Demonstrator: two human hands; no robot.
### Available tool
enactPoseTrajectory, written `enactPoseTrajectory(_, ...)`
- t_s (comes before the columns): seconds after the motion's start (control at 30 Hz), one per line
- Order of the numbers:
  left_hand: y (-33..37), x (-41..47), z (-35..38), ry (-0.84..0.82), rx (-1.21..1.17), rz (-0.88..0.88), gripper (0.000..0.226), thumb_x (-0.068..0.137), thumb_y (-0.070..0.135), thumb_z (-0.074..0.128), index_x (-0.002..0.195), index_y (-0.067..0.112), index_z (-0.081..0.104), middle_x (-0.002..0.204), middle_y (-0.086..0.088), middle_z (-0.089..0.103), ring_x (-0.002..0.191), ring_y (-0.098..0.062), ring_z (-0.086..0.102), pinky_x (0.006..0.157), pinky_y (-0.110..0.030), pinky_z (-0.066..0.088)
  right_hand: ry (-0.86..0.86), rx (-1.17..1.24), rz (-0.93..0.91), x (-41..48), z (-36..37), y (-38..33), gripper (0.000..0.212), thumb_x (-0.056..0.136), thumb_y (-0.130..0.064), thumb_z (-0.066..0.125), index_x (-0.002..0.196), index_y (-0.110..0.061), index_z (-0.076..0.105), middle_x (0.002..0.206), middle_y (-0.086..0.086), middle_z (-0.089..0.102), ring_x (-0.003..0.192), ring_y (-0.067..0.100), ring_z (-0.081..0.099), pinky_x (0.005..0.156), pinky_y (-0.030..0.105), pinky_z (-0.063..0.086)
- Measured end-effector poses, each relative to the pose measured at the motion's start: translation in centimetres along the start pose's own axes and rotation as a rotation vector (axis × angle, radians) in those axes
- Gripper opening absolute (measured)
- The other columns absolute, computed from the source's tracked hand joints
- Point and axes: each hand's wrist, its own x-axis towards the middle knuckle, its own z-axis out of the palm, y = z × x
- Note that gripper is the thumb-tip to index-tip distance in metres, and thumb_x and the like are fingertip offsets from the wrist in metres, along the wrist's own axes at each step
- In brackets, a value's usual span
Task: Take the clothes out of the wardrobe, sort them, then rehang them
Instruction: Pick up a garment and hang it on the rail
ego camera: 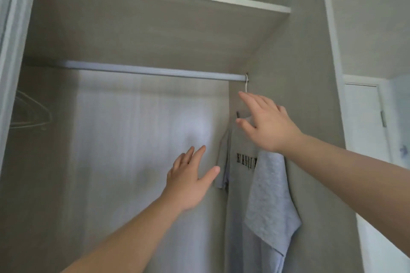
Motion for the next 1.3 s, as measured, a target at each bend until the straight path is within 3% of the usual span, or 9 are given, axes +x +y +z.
enactPoseTrajectory(0.17,1.1,4.7,3.0,-0.066,-0.115,0.020,0.074,0.094,0.069,0.040,0.157,0.040,0.014,0.167,0.007,0.010,0.153,-0.015,0.005,0.120,-0.038,0.013,-0.083,0.031,0.236,4.5,-0.4,3.4,0.066,0.097,-0.042,0.045,0.154,-0.024,0.018,0.155,0.005,0.032,0.141,0.029,0.028,0.111,0.047,0.031)
enactPoseTrajectory(0.33,1.9,8.1,6.7,-0.135,-0.240,0.045,0.077,0.091,0.071,0.043,0.157,0.037,0.018,0.165,0.008,0.020,0.151,-0.017,0.014,0.121,-0.040,0.019,-0.189,0.143,0.429,7.4,1.1,5.7,0.066,0.098,-0.038,0.046,0.154,-0.020,0.018,0.151,0.015,0.040,0.131,0.033,0.045,0.101,0.034,0.040)
enactPoseTrajectory(0.43,2.2,9.8,8.6,-0.158,-0.366,0.051,0.082,0.088,0.074,0.044,0.157,0.036,0.021,0.163,0.007,0.025,0.150,-0.019,0.020,0.121,-0.042,0.022,-0.232,0.089,0.487,8.9,2.6,6.7,0.061,0.097,-0.034,0.047,0.150,-0.013,0.027,0.142,0.017,0.048,0.124,0.034,0.050,0.095,0.032,0.043)
enactPoseTrajectory(0.57,2.5,10.4,11.2,-0.251,-0.396,0.090,0.096,0.077,0.086,0.038,0.157,0.039,0.014,0.166,0.009,0.015,0.152,-0.016,0.009,0.123,-0.040,0.014,-0.240,-0.001,0.505,10.8,4.1,7.0,0.050,0.096,-0.029,0.051,0.139,-0.007,0.041,0.136,0.018,0.052,0.120,0.034,0.052,0.089,0.031,0.044)
enactPoseTrajectory(0.67,3.1,11.3,12.3,-0.293,-0.485,0.069,0.103,0.069,0.091,0.037,0.157,0.044,0.012,0.166,0.011,0.014,0.152,-0.013,0.010,0.123,-0.042,0.015,-0.201,-0.080,0.480,12.2,4.9,7.5,0.024,0.095,-0.019,0.049,0.110,-0.001,0.055,0.127,0.022,0.057,0.106,0.036,0.057,0.076,0.029,0.042)
enactPoseTrajectory(0.77,3.9,12.2,13.0,-0.325,-0.571,0.061,0.098,0.074,0.089,0.042,0.156,0.046,0.010,0.164,0.013,0.017,0.151,-0.012,0.019,0.122,-0.041,0.019,-0.181,-0.109,0.471,13.3,6.0,7.8,0.013,0.092,-0.008,0.047,0.080,-0.004,0.046,0.115,0.025,0.061,0.089,0.036,0.056,0.070,0.029,0.040)
enactPoseTrajectory(0.9,4.5,12.8,14.3,-0.334,-0.634,0.130,0.098,0.076,0.087,0.045,0.157,0.043,0.014,0.162,0.018,0.022,0.149,-0.007,0.022,0.123,-0.040,0.021,-0.236,-0.143,0.483,14.2,7.8,8.0,0.007,0.093,-0.005,0.046,0.089,-0.003,0.052,0.117,0.023,0.061,0.101,0.037,0.060,0.070,0.030,0.040)
enactPoseTrajectory(1.0,4.3,13.5,14.8,-0.330,-0.674,0.151,0.095,0.075,0.086,0.049,0.155,0.044,0.020,0.158,0.021,0.030,0.145,-0.003,0.029,0.121,-0.039,0.026,-0.208,-0.094,0.503,14.6,8.7,8.5,0.022,0.096,-0.010,0.045,0.108,0.003,0.058,0.119,0.022,0.061,0.108,0.036,0.060,0.073,0.030,0.040)
enactPoseTrajectory(1.3,4.2,14.9,15.2,-0.268,-0.738,0.192,0.084,0.076,0.080,0.053,0.149,0.045,0.031,0.148,0.018,0.045,0.134,-0.002,0.044,0.117,-0.038,0.034,-0.042,0.004,0.487,14.5,7.9,8.4,0.027,0.098,-0.010,0.044,0.113,0.005,0.061,0.121,0.022,0.061,0.115,0.038,0.058,0.084,0.033,0.044)
